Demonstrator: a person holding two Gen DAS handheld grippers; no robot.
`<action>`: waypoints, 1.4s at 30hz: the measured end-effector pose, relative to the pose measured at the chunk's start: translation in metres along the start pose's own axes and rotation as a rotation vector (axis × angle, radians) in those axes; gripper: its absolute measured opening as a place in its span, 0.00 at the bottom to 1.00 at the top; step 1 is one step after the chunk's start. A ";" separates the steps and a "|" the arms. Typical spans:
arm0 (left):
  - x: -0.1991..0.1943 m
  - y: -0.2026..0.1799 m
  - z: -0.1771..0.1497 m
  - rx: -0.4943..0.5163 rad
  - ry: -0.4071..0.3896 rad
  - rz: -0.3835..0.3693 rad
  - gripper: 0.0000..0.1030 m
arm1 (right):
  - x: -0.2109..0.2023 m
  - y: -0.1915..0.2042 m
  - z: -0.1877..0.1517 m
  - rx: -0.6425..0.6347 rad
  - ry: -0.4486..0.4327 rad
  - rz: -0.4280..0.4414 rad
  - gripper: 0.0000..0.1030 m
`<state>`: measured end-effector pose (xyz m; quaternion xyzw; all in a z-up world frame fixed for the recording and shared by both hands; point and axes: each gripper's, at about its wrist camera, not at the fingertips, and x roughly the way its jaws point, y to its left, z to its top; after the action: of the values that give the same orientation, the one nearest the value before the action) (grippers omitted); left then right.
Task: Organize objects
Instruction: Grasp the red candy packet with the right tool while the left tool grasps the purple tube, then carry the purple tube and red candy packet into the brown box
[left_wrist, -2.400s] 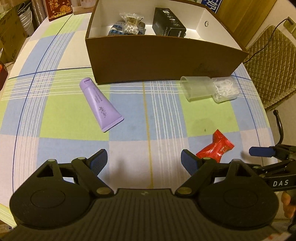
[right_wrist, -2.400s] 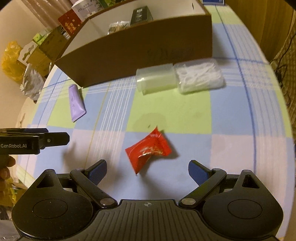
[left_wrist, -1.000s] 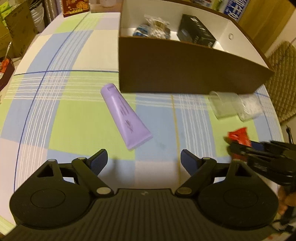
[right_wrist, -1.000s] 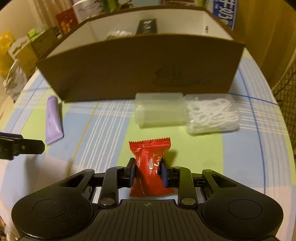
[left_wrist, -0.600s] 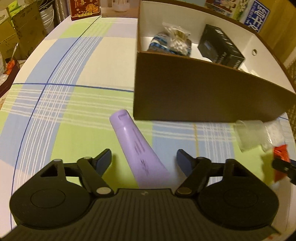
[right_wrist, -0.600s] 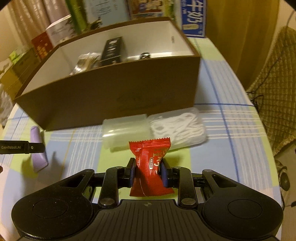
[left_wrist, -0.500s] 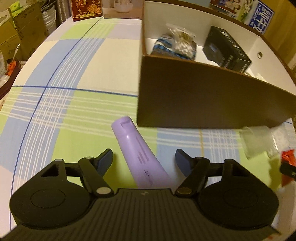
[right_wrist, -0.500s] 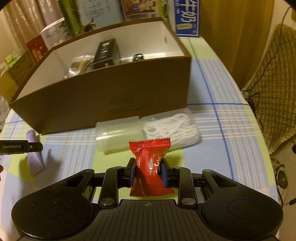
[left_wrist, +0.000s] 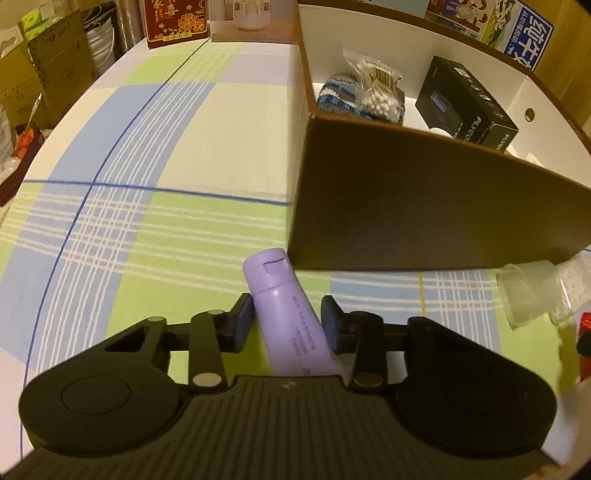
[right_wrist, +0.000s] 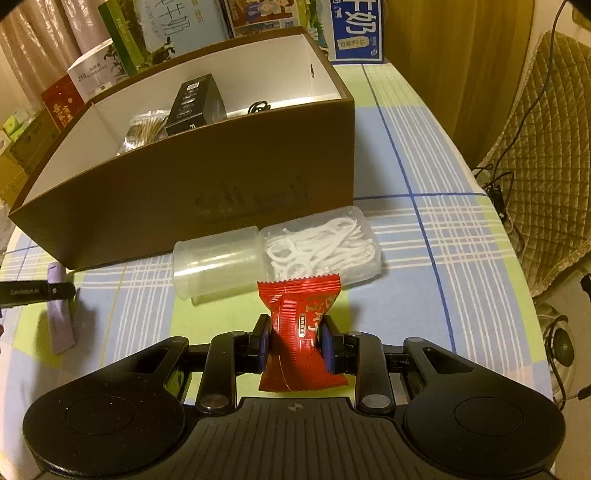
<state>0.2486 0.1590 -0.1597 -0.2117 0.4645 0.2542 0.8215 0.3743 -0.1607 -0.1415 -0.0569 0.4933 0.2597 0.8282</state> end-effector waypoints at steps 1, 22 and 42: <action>-0.002 0.000 -0.003 0.003 0.002 -0.001 0.28 | 0.000 -0.001 0.000 0.000 0.000 0.002 0.24; -0.041 -0.045 -0.068 0.140 0.082 -0.022 0.27 | -0.016 -0.019 -0.022 -0.004 0.018 0.050 0.24; -0.075 -0.057 -0.066 0.146 0.022 -0.015 0.27 | -0.033 -0.025 -0.021 -0.024 -0.023 0.089 0.24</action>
<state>0.2075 0.0597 -0.1197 -0.1574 0.4891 0.2112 0.8315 0.3572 -0.2017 -0.1285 -0.0417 0.4829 0.3027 0.8207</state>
